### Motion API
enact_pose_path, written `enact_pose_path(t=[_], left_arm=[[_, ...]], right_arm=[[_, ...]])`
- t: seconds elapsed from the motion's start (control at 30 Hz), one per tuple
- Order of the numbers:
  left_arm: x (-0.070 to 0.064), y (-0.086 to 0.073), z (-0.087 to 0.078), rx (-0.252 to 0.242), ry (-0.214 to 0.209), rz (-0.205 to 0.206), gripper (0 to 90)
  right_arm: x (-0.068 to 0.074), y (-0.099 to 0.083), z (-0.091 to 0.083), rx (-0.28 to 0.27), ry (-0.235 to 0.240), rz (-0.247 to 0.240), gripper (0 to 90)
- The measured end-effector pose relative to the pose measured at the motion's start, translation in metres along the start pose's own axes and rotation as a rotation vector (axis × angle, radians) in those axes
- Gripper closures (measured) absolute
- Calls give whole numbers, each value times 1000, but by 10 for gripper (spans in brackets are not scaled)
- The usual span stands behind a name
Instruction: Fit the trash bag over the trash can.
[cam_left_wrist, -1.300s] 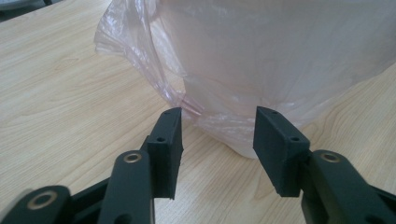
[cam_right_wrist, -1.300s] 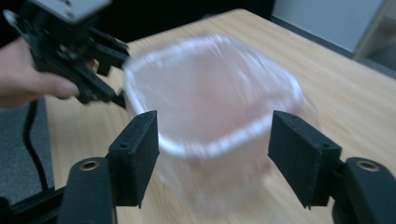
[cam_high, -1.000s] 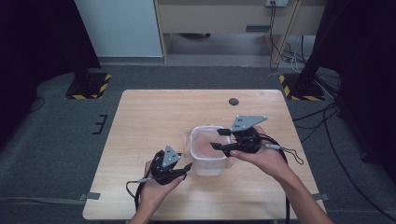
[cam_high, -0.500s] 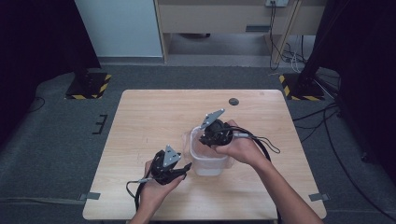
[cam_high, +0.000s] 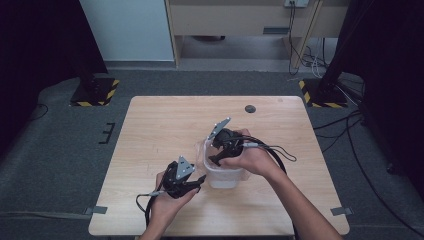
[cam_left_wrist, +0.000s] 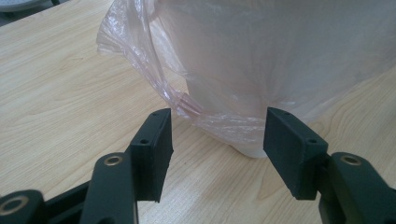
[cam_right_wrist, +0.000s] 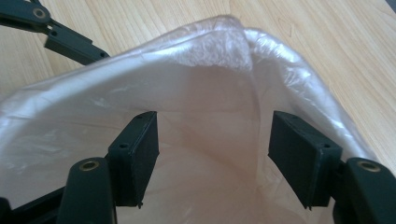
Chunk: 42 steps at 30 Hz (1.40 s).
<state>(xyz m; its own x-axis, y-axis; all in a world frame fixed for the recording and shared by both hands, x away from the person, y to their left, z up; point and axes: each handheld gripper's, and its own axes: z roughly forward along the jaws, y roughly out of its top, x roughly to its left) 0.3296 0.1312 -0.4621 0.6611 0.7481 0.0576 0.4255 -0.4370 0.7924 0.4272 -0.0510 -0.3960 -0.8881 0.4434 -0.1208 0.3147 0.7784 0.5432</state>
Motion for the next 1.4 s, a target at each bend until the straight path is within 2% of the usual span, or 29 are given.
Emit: enact_pose_path(t=[0.03,0.07,0.13,0.3,0.37,0.43,0.7,0.93,1.03,1.23,1.4], left_arm=[[0,0,0,2,1,-1,417],[-2,-1,0,9,-9,-25,415],[-1,0,1,8,0,-10,413],[-2,0,3,12,0,-14,410],[-3,1,3,12,0,-13,408],[-3,1,4,17,-2,-9,406],[-3,1,4,16,3,-4,398],[-3,1,6,19,0,-4,386],[-4,0,7,20,-3,-3,385],[-6,1,8,21,-9,5,381],[-5,1,5,16,-9,0,365]], right_arm=[[0,0,-2,-6,2,4,338],[0,0,-4,-11,-2,2,365],[0,-1,-9,-21,-7,-6,413],[-2,-8,-15,-12,0,-58,634],[-3,-10,-15,-5,4,-68,684],[-3,-11,-12,7,9,-81,693],[1,-11,1,58,-5,-137,598],[2,-12,9,91,-2,-150,534],[2,-11,9,85,5,-152,518],[0,-12,10,57,11,-196,456],[-2,-13,7,19,12,-183,367]])
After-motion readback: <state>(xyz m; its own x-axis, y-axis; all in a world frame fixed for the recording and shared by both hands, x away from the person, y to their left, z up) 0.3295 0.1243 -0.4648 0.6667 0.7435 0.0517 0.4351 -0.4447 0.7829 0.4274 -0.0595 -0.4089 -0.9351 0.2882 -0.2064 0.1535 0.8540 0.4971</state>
